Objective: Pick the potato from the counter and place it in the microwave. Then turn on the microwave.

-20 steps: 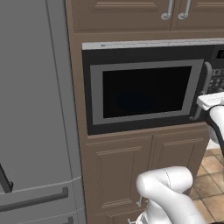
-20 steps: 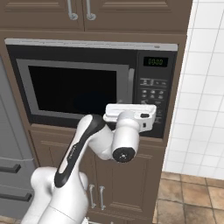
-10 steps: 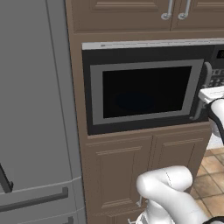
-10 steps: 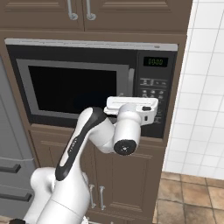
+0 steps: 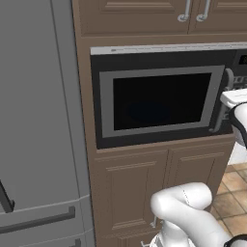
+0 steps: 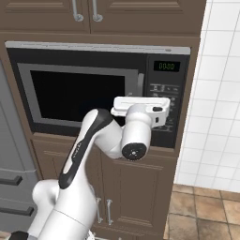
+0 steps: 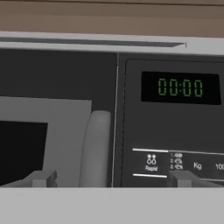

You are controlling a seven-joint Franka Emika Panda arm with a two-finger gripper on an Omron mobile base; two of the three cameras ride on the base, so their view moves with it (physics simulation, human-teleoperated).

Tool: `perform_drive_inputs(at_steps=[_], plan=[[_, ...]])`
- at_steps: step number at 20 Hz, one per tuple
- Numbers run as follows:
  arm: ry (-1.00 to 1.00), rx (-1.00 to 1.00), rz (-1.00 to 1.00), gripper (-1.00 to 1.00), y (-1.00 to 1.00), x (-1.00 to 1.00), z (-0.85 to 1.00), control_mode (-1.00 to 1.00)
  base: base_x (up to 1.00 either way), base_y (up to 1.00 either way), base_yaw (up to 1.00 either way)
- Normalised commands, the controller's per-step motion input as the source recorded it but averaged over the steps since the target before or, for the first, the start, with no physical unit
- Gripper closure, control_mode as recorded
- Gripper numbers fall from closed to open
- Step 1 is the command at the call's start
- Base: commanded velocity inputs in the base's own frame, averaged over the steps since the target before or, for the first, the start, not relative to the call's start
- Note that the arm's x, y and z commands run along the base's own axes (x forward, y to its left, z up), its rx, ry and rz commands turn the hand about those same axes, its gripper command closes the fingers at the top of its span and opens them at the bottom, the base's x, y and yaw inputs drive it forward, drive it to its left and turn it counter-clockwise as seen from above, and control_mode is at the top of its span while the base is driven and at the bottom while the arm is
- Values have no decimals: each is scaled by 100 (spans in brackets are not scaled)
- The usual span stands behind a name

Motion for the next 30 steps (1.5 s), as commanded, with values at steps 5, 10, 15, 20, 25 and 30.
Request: perform_drive_inputs(at_steps=[5, 10, 15, 20, 25, 30], plan=[[0, 0, 0, -100, 11, 0, 1, -100, 0, 0, 0], [0, 0, 0, -100, 16, 0, 0, -100, 0, 0, 0], [0, 0, 0, -100, 10, 1, 0, -100, 0, 0, 0], [0, 0, 0, -100, 1, 13, 0, -100, 0, 0, 0], [0, 0, 0, -100, 0, 25, 0, -100, 0, 0, 0], [0, 0, 0, -100, 0, 29, 0, -100, 0, 0, 0]])
